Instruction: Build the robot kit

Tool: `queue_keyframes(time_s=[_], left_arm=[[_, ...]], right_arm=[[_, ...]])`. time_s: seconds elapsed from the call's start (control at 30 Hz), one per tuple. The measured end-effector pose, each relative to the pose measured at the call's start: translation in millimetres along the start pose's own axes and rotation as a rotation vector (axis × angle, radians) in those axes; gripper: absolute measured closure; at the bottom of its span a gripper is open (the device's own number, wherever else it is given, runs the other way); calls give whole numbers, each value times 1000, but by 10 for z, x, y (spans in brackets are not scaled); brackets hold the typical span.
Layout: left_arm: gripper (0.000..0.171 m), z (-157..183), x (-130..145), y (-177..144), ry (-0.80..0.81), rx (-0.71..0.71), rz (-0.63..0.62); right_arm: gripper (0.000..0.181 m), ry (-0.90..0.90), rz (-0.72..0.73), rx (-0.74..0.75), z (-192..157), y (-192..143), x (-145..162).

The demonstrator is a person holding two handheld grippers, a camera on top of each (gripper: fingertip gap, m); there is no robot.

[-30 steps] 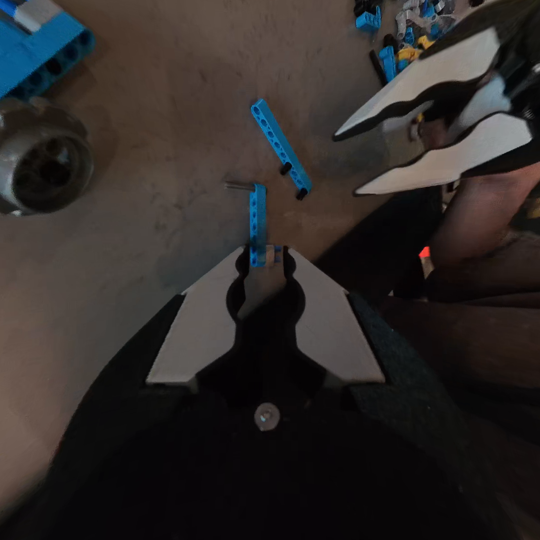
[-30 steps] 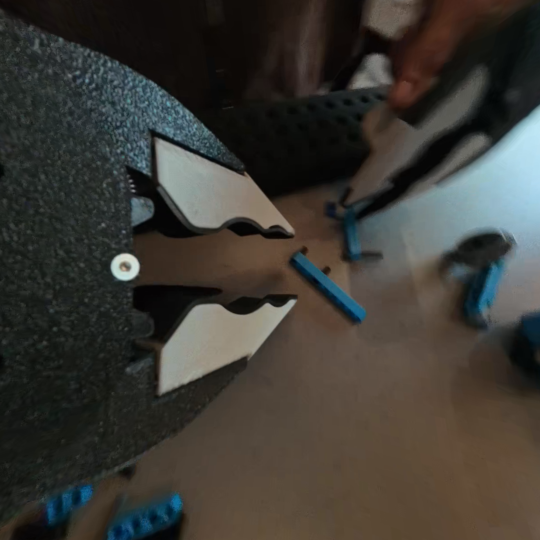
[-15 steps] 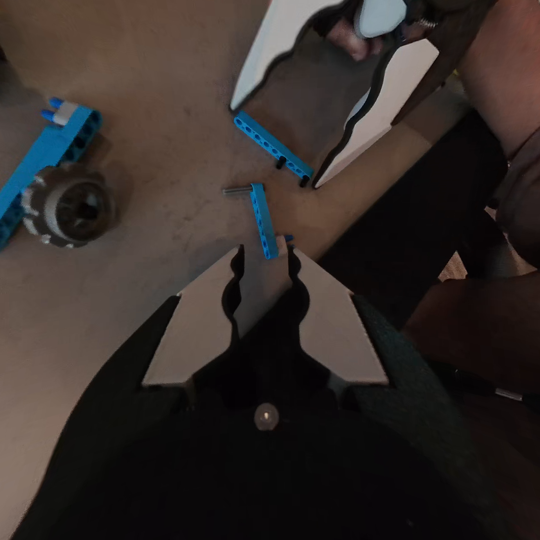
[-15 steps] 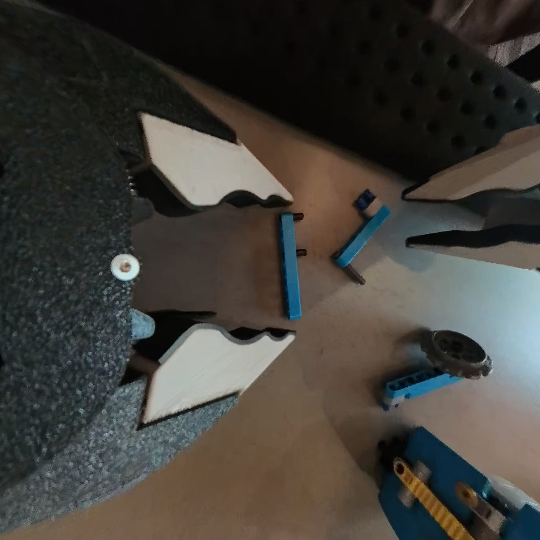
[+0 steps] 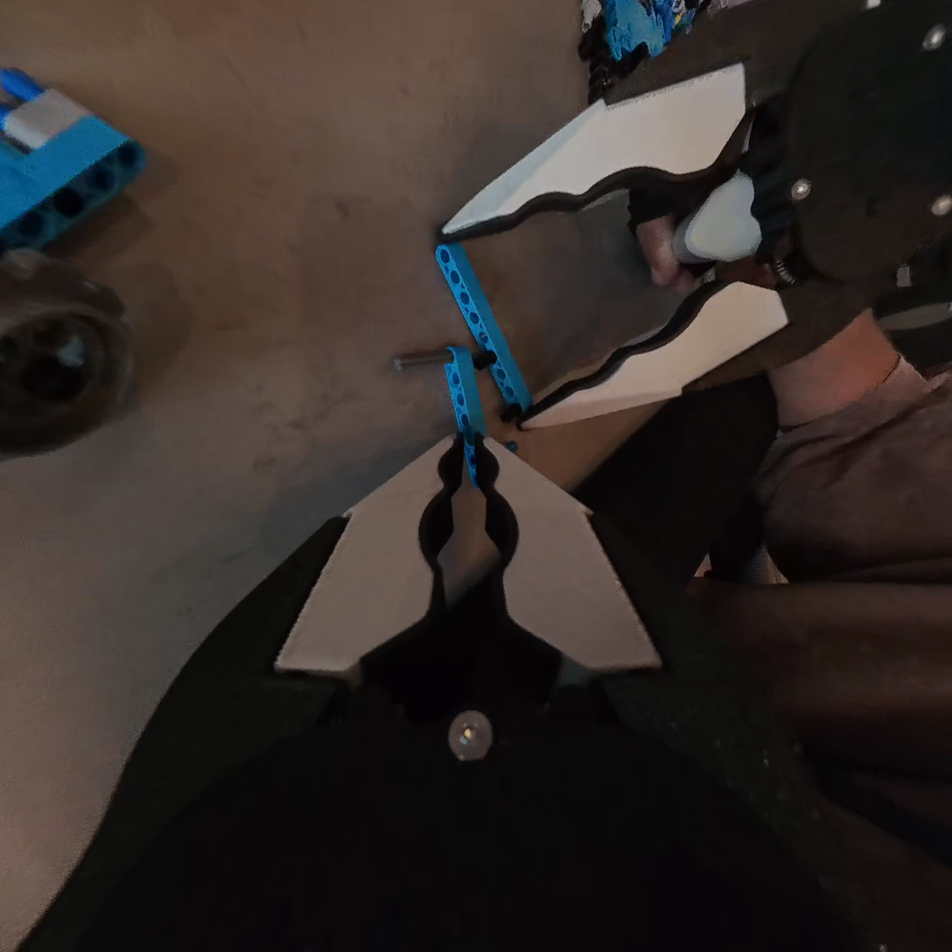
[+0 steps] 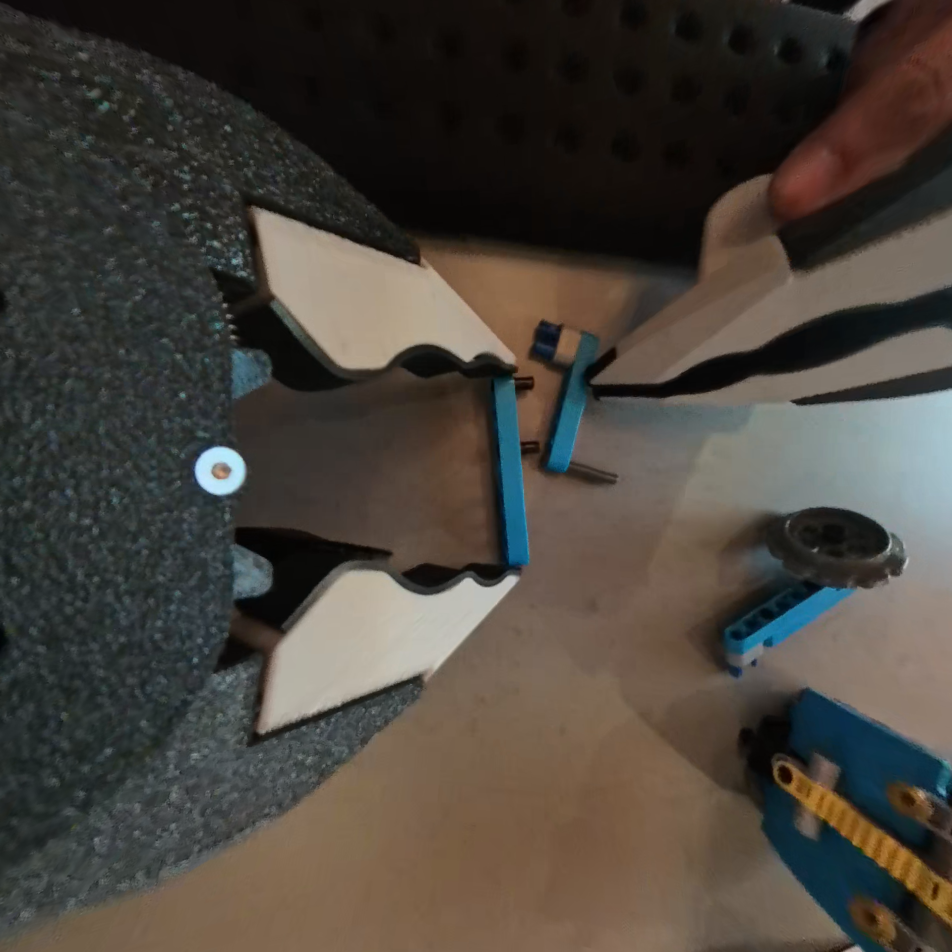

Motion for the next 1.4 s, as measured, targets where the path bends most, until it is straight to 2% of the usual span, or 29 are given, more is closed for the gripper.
queue_keyframes(time_s=[0.2,0.53,0.93,1.07,1.23,1.4], left_arm=[[168,45,-5,68,8,7,-1],[166,28,-97,114,70,59,-103],[166,21,-106,136,49,81,-109],[166,12,-103,137,45,93,-103],[166,6,-97,133,47,99,-98],[167,-9,-104,131,43,116,-105]], right_arm=[[108,12,0,21,-16,-17,-7],[108,-6,19,-14,4,10,9],[107,-52,9,-60,16,1,12],[97,-18,68,-101,75,-77,45],[104,-37,155,-149,175,-197,65],[108,-132,125,-190,290,-103,84]])
Point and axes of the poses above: each gripper's, where its closed fingertips meet, y out along the fingers, x out of its underside, z = x × y across the jaws, the point moved 9 cm from there along -y, back along the fingers, and after that the axes turned 8 degrees about x, right-handed, at the moved point
